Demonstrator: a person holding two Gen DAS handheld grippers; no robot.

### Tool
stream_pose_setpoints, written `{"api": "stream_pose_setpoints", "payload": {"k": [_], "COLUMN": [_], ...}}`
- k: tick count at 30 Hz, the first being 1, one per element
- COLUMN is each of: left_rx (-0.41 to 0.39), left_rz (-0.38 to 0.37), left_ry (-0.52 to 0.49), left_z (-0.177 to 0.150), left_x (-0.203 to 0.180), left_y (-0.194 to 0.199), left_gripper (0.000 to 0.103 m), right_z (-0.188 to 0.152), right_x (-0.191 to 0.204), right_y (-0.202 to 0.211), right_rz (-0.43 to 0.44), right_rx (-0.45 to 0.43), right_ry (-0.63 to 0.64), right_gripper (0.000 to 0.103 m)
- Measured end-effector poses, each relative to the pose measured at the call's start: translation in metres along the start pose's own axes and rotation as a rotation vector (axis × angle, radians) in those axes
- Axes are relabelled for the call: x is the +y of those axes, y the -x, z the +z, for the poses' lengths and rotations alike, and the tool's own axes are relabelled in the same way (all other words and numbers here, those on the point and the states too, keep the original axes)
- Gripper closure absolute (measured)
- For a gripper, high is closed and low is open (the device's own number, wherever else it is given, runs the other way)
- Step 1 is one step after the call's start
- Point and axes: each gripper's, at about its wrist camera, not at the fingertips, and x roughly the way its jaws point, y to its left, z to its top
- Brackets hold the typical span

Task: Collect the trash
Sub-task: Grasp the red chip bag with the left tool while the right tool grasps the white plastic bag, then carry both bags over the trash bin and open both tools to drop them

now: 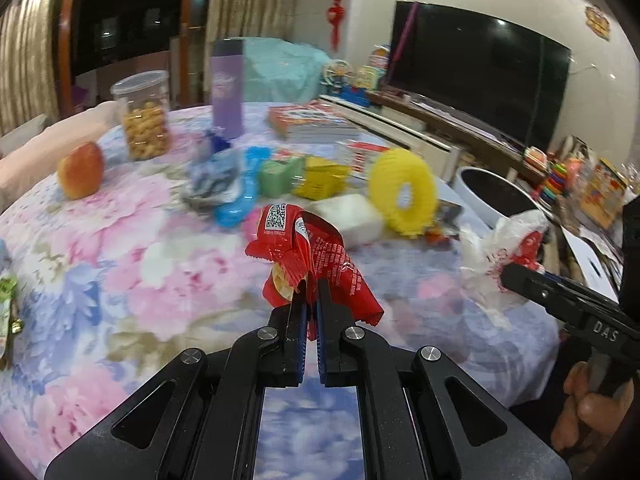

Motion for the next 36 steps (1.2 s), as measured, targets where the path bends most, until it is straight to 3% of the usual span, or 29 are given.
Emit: {"api": "stream_pose_setpoints", "payload": {"k": [21,36], "left_rx": [-0.008,-0.006], "left_rz": [-0.177,-0.236], "left_ry": [-0.184,-0.255], "left_z": [0.027,0.07], "left_x": [-0.124,-0.193], "left_y": [-0.02,-0.064], "left_gripper": [0.1,0.1], "right_z": [0.015,0.058], "right_x": [-0.08,-0.15], "right_y": [0.05,0.06], "right_rz": [-0.11,-0.183], "right_rx": [-0.096,-0.127], "right_ry": [-0.098,-0.156], "right_gripper": [0.059,0.059]}}
